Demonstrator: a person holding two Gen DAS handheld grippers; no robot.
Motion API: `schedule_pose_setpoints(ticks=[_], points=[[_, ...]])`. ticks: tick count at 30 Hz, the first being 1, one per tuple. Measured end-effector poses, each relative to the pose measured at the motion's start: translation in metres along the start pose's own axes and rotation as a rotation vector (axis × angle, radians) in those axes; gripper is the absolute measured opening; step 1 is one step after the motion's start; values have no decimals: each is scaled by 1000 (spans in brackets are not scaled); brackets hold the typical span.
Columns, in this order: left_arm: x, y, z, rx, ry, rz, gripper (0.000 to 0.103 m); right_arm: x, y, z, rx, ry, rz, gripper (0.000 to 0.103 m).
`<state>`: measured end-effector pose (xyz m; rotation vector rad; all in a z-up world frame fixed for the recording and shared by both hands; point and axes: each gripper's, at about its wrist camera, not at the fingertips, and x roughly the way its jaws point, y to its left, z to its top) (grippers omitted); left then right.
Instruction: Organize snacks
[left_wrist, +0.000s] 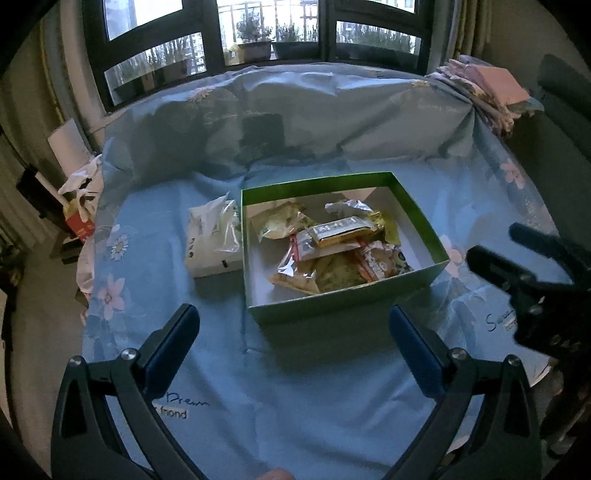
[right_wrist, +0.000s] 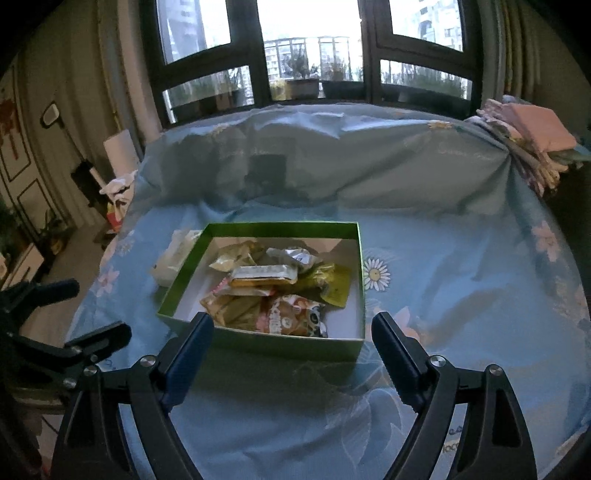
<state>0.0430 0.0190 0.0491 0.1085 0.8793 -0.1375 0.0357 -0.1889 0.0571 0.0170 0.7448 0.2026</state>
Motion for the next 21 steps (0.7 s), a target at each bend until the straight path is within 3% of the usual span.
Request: schedule_pose_setpoints(ticks=[21], points=[[7,-9,-3,11,27,27,103,-1,3,3,-14,19,-15,87]])
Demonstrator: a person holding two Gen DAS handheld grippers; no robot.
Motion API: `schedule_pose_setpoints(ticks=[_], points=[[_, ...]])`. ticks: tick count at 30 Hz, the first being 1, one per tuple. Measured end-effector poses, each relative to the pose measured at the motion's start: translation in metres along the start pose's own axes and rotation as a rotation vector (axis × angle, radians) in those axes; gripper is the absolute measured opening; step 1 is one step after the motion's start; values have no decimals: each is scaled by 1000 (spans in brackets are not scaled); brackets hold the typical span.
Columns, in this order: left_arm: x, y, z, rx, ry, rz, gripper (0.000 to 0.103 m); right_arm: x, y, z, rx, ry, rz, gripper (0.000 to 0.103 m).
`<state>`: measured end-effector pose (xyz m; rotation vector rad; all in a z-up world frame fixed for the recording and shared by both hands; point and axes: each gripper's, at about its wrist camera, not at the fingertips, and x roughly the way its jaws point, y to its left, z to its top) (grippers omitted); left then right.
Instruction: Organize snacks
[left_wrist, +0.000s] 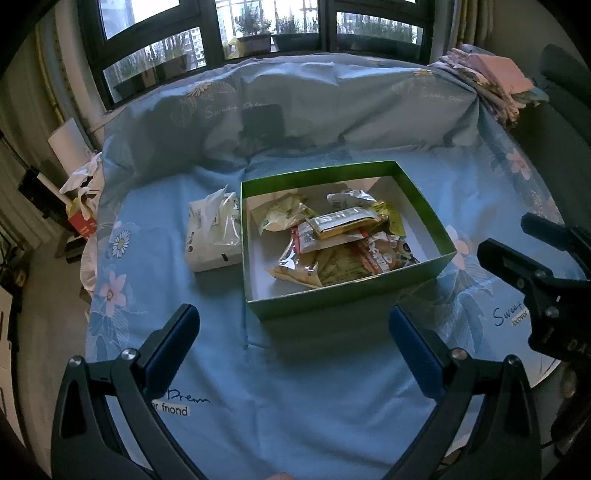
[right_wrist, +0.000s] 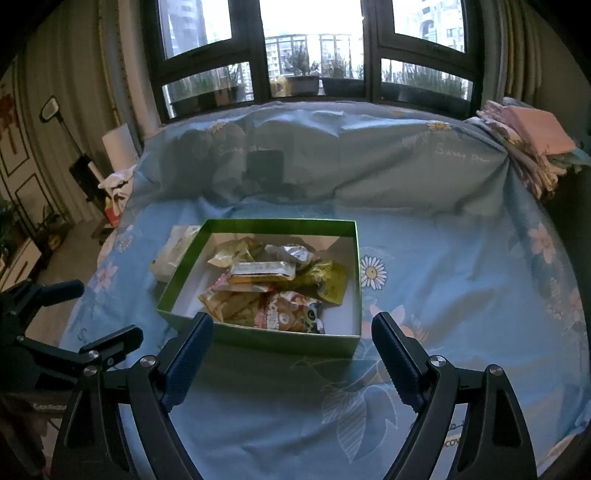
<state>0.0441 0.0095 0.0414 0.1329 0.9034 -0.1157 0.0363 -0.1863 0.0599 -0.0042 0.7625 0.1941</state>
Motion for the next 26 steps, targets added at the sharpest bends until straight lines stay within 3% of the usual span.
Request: schedule_pose_setpoints(ticks=[26], points=[[8,1,5,-7,-1,-11,103,2,-1,1,3,-1,2,87]])
